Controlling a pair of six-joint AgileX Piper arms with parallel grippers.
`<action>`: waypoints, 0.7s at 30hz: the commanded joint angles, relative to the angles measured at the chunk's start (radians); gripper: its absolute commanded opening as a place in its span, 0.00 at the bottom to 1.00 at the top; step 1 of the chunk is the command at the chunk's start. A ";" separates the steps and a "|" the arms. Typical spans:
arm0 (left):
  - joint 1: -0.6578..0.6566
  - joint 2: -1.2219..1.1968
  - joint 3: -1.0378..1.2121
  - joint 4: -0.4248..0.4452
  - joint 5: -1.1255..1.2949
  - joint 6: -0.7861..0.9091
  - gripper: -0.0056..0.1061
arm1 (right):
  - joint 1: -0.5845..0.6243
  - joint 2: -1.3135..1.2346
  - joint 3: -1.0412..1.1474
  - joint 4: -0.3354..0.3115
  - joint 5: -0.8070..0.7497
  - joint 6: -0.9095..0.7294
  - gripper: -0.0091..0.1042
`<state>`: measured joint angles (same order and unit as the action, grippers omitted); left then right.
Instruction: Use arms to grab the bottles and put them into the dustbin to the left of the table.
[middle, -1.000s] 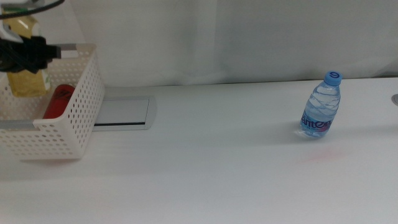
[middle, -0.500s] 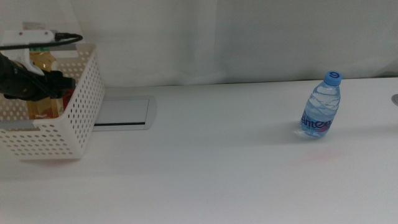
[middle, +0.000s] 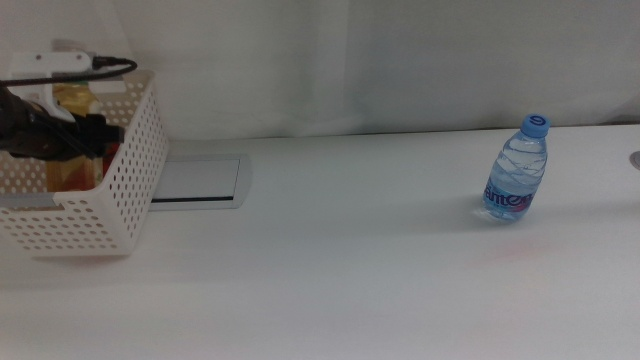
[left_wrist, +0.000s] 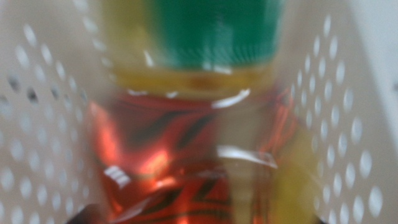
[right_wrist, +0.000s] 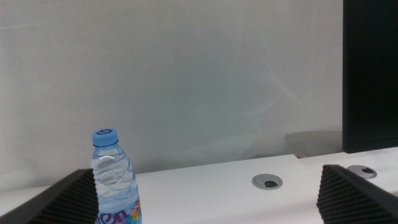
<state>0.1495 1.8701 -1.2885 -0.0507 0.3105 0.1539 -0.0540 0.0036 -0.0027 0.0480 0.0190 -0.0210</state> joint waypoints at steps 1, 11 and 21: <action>0.001 -0.007 -0.009 -0.007 -0.066 -0.013 0.72 | -0.005 -0.035 0.040 -0.003 0.001 -0.006 0.91; 0.001 -0.053 -0.009 -0.009 -0.100 -0.016 0.81 | -0.005 -0.035 0.040 -0.003 0.001 -0.006 0.91; 0.001 -0.273 -0.009 -0.009 -0.006 -0.016 0.81 | -0.005 -0.035 0.040 -0.003 -0.003 -0.006 0.91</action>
<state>0.1495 1.6403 -1.2942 -0.0507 0.2770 0.1482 -0.0540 0.0036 -0.0027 0.0480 0.0190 -0.0227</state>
